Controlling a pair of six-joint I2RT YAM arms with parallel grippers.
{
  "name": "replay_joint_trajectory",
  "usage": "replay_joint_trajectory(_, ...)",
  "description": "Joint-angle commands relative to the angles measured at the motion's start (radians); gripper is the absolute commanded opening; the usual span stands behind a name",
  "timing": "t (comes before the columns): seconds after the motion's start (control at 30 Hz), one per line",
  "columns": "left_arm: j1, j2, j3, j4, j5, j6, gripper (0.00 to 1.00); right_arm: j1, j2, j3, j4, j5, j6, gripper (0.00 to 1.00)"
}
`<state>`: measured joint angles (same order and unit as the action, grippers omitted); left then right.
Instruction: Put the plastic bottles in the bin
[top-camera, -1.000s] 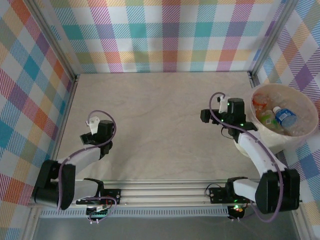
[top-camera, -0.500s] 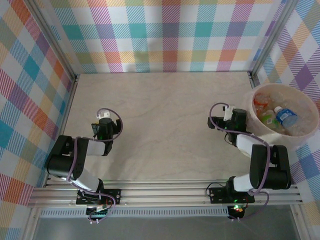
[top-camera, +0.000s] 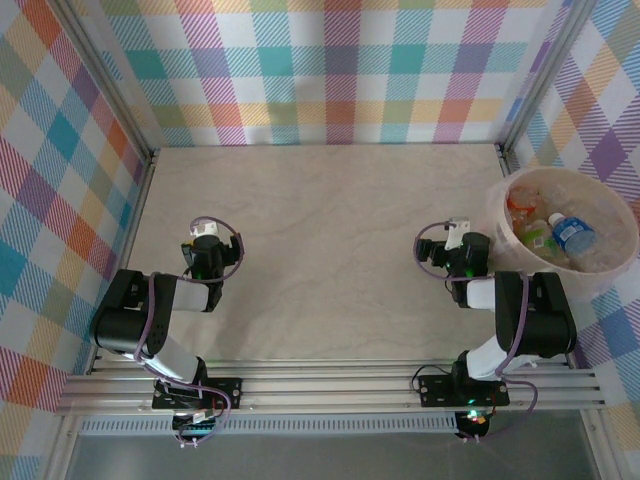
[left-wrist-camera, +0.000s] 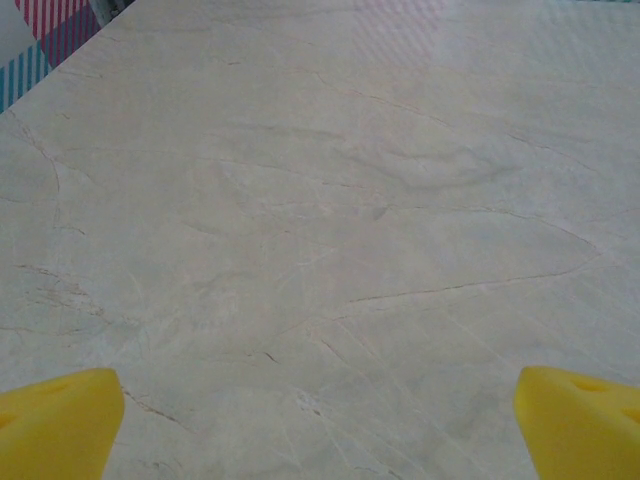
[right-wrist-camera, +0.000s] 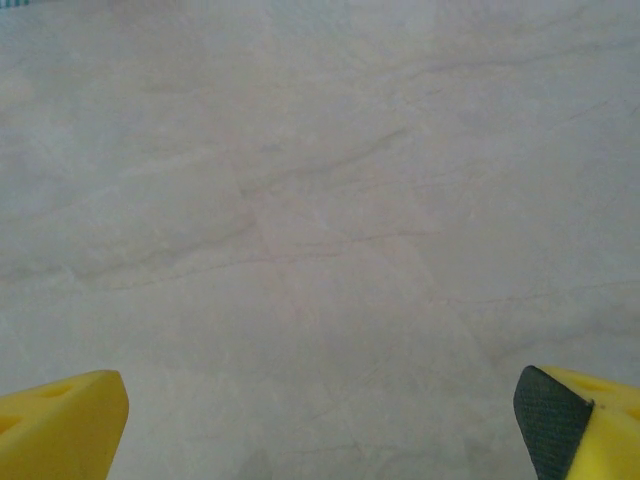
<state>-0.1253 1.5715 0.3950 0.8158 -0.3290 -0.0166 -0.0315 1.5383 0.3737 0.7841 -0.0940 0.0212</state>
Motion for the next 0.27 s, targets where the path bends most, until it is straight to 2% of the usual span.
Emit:
replay_joint_trajectory(0.0, 0.012, -0.007, 0.005, 0.036, 0.013, 0.007, 1.00, 0.011, 0.000, 0.029, 0.066, 0.034, 0.009, 1.00)
replay_joint_trajectory(0.23, 0.017, -0.010, 0.001, 0.035, 0.024, 0.006, 1.00, 0.014, -0.002, 0.028, 0.064, 0.056, 0.009, 1.00)
